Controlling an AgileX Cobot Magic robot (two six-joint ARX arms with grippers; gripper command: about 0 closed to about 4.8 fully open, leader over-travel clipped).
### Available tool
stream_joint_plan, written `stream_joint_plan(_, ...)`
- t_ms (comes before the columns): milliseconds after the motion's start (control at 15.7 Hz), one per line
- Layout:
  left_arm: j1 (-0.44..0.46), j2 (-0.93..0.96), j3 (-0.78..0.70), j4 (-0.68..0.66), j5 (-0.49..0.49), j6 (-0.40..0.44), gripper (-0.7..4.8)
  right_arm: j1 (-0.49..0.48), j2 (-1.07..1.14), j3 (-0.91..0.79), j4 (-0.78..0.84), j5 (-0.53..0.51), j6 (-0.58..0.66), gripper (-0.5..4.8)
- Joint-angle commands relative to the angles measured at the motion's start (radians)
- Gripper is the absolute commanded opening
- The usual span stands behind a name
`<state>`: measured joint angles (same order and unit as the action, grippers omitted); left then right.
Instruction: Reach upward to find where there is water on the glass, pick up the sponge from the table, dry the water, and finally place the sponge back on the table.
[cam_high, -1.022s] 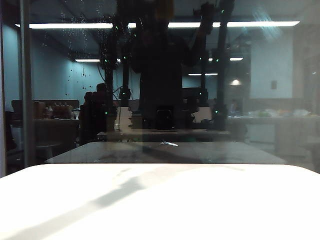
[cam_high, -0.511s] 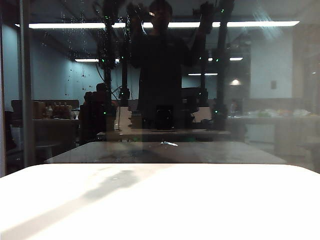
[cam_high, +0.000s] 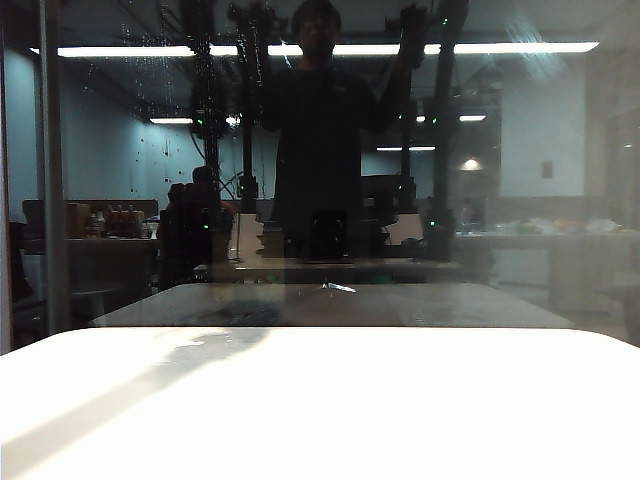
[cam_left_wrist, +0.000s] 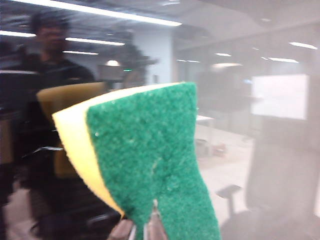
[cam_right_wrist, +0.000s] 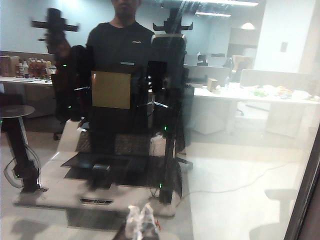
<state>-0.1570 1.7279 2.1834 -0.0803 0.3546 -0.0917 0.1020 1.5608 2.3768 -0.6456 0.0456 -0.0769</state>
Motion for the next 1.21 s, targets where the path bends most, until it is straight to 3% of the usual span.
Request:
stream_joint_plan(64, 0.064, 0.020, 0.003, 0.096, -0.030, -0.076, -0.06, 0.000, -0.007, 0.007, 0.013, 0.005, -0.003, -0.06)
stream_joint_plan(383, 0.182, 0.074, 0.003, 0.166, -0.037, -0.187, -0.06, 0.000, -0.007, 0.007, 0.014, 0.005, -0.003, -0.06)
stream_joint_plan(702, 0.197, 0.125, 0.003, 0.196, -0.037, -0.205, -0.06, 0.000, -0.007, 0.007, 0.014, 0.005, -0.003, -0.06)
stream_joint_plan(894, 0.183, 0.158, 0.003, 0.212, -0.010, -0.261, -0.06, 0.000, -0.007, 0.007, 0.014, 0.005, -0.003, -0.06)
stream_joint_plan(1213, 0.060, 0.172, 0.004, 0.240, -0.016, -0.256, -0.06, 0.000, -0.007, 0.007, 0.013, 0.005, -0.003, -0.06)
